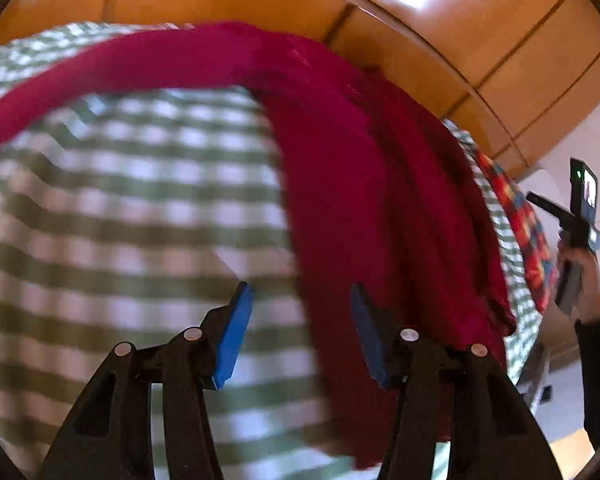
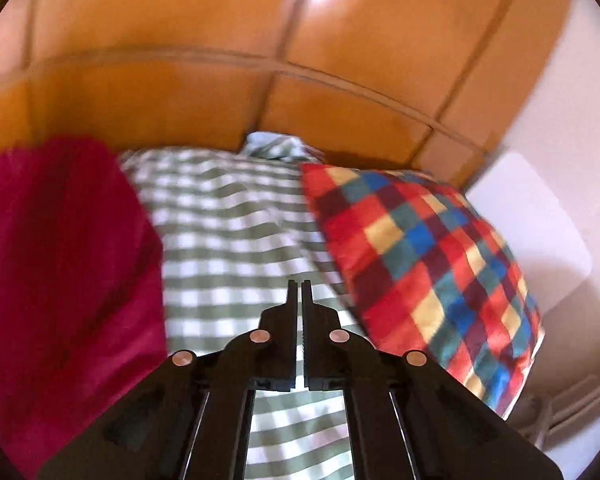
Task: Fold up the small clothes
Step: 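Lift and shake out the sweater with both tools, lowering it onto the bed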
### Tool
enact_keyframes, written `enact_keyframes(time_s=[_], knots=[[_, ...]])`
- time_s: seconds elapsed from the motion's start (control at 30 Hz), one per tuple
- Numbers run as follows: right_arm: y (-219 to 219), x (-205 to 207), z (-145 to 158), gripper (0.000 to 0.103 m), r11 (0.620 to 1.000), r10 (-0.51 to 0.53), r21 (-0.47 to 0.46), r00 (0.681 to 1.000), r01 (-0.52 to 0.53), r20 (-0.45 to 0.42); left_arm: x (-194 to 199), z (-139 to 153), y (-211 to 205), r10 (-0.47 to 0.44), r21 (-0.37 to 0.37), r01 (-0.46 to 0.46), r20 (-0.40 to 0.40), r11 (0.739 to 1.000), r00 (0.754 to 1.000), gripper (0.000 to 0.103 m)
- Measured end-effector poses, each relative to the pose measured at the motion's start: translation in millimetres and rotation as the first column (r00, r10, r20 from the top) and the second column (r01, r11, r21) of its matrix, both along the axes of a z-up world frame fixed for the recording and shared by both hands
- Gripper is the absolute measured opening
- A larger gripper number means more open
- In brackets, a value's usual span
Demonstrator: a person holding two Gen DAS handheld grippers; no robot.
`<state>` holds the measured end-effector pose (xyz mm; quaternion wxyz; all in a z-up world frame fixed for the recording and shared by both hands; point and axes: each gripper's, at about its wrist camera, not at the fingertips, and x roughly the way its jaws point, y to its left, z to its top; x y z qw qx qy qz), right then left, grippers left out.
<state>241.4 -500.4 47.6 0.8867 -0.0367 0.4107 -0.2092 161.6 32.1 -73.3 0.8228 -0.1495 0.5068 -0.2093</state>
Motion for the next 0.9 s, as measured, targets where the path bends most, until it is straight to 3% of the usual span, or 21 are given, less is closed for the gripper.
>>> enact_keyframes(time_s=[0.07, 0.1, 0.13, 0.17, 0.23, 0.33, 0.4, 0.43, 0.5, 0.53, 0.6, 0.77, 0.9], knots=[[12.0, -14.4, 1.6, 0.024, 0.993, 0.079, 0.087, 0.997, -0.079, 0.007, -6.0, -1.6, -8.9, -0.002, -0.023, 0.002, -0.006, 1.0, 1.0, 0.05], [22.9, -26.4, -1.2, 0.054, 0.98, 0.129, 0.15, 0.992, -0.128, -0.001, -6.8, -2.9, -11.6, -0.001, -0.026, 0.001, -0.006, 1.0, 1.0, 0.05], [32.7, -41.3, -6.8, 0.067, 0.958, 0.184, 0.225, 0.983, -0.179, -0.002, -6.3, -4.0, -13.3, 0.004, -0.028, -0.004, -0.009, 1.0, 1.0, 0.049], [42.9, -55.6, -12.8, 0.067, 0.936, 0.231, 0.273, 0.973, -0.221, -0.005, -5.4, -5.6, -14.2, 0.018, -0.039, -0.019, -0.013, 0.999, 1.0, 0.047], [67.1, -86.5, -31.3, 0.067, 0.895, 0.31, 0.352, 0.949, -0.273, -0.053, -5.2, -9.7, -17.7, 0.025, -0.068, -0.027, -0.031, 0.997, 0.999, 0.022], [99.0, -125.9, -64.5, 0.067, 0.792, 0.405, 0.535, 0.909, -0.296, -0.098, -5.3, -10.8, -28.3, 0.019, -0.047, -0.021, -0.027, 0.999, 0.999, 0.01], [118.7, -145.4, -79.9, 0.066, 0.74, 0.447, 0.598, 0.889, -0.306, -0.099, -5.7, -9.7, -27.7, 0.024, -0.044, -0.025, -0.021, 0.999, 0.999, 0.007], [131.4, -153.1, -87.8, 0.06, 0.716, 0.474, 0.621, 0.875, -0.319, -0.098, -6.5, -8.0, -26.7, 0.028, -0.045, -0.029, -0.016, 0.999, 0.999, 0.006], [151.7, -160.0, -97.4, 0.045, 0.722, 0.5, 0.601, 0.859, -0.343, -0.109, -10.2, -0.9, -22.1, 0.043, -0.046, -0.042, 0.008, 0.998, 0.999, 0.006], [160.5, -161.9, -98.0, 0.031, 0.744, 0.503, 0.562, 0.857, -0.361, -0.114, -12.4, 4.6, -16.9, 0.049, -0.049, -0.048, 0.022, 0.998, 0.999, 0.005], [165.0, -163.1, -91.4, 0.009, 0.732, 0.519, 0.564, 0.849, -0.382, -0.098, -19.9, 19.9, -4.3, 0.065, -0.043, -0.062, 0.061, 0.997, 0.996, 0.005], [143.9, -188.9, -58.0, 0.008, 0.751, 0.565, 0.461, 0.821, -0.472, -0.08, -49.6, 54.2, 36.1, 0.093, -0.005, -0.094, 0.139, 0.996, 0.986, 0.005], [126.9, -211.9, -77.9, 0.008, 0.795, 0.55, 0.425, 0.81, -0.433, -0.204, -85.8, 48.5, 66.5, 0.12, 0.054, -0.127, 0.112, 0.99, 0.986, 0.005]])
